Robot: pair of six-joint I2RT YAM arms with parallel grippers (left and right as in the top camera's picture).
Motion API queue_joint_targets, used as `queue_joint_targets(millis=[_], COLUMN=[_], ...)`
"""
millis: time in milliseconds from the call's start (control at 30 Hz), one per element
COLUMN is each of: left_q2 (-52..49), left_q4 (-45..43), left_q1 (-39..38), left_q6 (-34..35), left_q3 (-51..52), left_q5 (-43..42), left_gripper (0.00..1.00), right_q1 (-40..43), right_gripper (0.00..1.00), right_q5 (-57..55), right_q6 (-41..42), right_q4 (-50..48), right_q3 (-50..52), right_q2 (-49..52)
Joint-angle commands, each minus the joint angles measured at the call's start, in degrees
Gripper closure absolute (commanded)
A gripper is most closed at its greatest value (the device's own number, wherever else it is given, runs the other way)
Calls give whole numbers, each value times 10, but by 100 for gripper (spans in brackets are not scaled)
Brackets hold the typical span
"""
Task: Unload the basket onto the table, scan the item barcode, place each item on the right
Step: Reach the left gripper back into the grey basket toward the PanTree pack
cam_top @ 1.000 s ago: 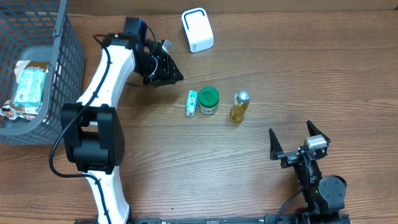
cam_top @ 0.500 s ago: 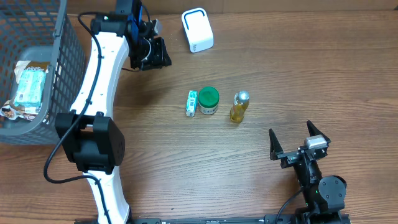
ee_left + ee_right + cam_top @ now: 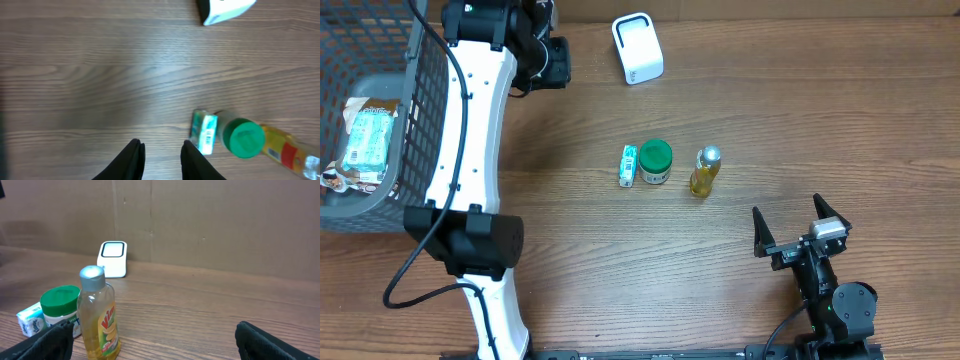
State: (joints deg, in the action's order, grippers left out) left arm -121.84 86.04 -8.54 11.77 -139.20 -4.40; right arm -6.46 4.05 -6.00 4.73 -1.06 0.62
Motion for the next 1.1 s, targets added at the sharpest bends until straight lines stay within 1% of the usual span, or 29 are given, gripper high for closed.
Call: queue_joint_targets(millis=[0,200,333,433,500,533,567,633,767,867,933,1000,1067], left_q2=[31,82,120,137,142,143,143,143,143,143,142,137,132], left_q4=[10,5,-20,-49,-58,-58,-60,-73,-108,-125,-129,-131,-130], left_q1=[-10,-10,-2,9,18,23,28,44,78,111,137,175,204], left_q6=[-10,6,7,7,7,7,7,5,-18,-47,-61,-66,-74], left_q3=[-33,-35,-35,-35,-35,-35,-35,-35,-35,-35,-35,-35,-34], left_q5=[71,145,203,265,313,331,355,394,393,376,350,318,292], left_gripper=[73,74,74,74,71,68,60,48,33,20,14,12,12], right_q1=[2,2,2,2,2,2,2,2,2,2,2,2,2], right_gripper=[0,0,0,0,0,0,0,0,0,0,0,0,0], right_q5=[-3,-3,-3,-3,-3,-3,-3,-3,-3,-3,-3,-3,-3], right_q6=[-1,-1,-1,-1,-1,-1,-1,-1,-1,-1,-1,-1,-1], right_q4=[-2,-2,-2,-2,-2,-2,-2,-2,-2,-2,-2,-2,-2], right_q3=[6,6,6,6,6,6,6,6,6,6,6,6,6], right_q2=[-4,-4,-4,-4,-4,-4,-4,-4,-4,-4,-4,-4,-4])
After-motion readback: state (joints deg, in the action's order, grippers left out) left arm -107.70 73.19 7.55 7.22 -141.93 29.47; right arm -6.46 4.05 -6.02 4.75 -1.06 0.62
